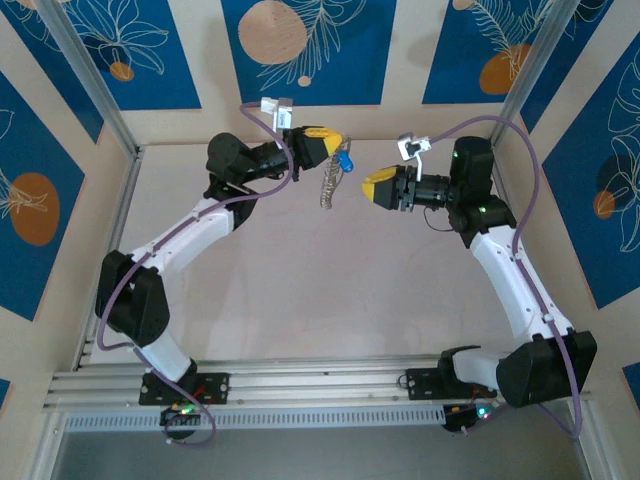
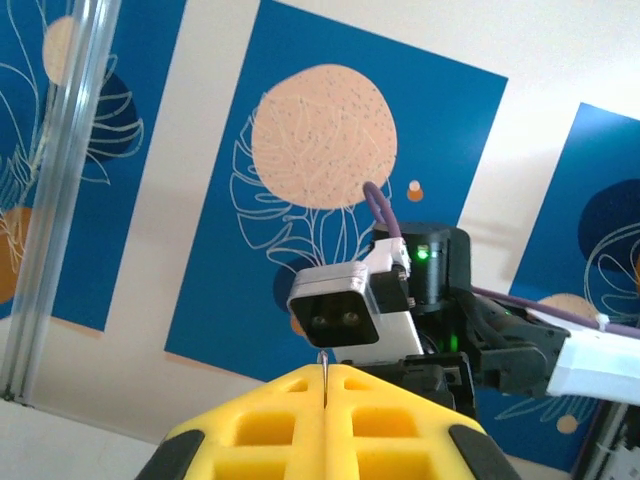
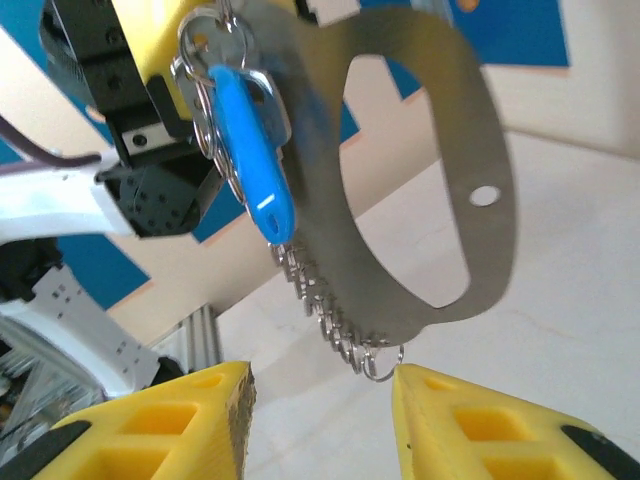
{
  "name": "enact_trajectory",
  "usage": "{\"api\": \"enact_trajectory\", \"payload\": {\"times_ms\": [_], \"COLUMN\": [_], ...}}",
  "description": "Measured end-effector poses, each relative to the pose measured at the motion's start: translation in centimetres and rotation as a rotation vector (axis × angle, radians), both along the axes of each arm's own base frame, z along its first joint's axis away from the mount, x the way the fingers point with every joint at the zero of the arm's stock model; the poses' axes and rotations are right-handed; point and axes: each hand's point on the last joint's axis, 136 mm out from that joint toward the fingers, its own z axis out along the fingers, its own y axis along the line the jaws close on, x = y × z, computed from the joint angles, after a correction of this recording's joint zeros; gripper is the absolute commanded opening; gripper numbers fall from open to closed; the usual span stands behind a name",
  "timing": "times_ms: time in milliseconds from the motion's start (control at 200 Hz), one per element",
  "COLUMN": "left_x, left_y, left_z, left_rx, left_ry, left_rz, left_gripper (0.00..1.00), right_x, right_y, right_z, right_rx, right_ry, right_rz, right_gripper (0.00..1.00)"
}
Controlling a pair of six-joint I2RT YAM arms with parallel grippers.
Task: Put the keys on the keyring
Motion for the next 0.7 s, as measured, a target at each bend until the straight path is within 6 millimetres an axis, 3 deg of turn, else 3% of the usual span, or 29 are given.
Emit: {"api": "enact_trajectory", "payload": {"times_ms": [360, 700], "left_x": [1.3, 0.9], "left_y": [0.7, 0.2], "left_z": [0.1, 0.5], "left_rx": [-0.093, -0.121], "left_ry": [0.087, 0.102], "left_rz": [0.089, 0.083], "left_gripper": [0.00, 0.00], "right_x": [2.3, 4.7], "right_y": [-0.8, 1.7], "right_z": [6.5, 7.2], "right_rx": [0.184, 0.264], "right_ry": [-0.083, -0.038], "right_rz": [-0.171, -0.148], "right_gripper": [0.50, 0.49]}}
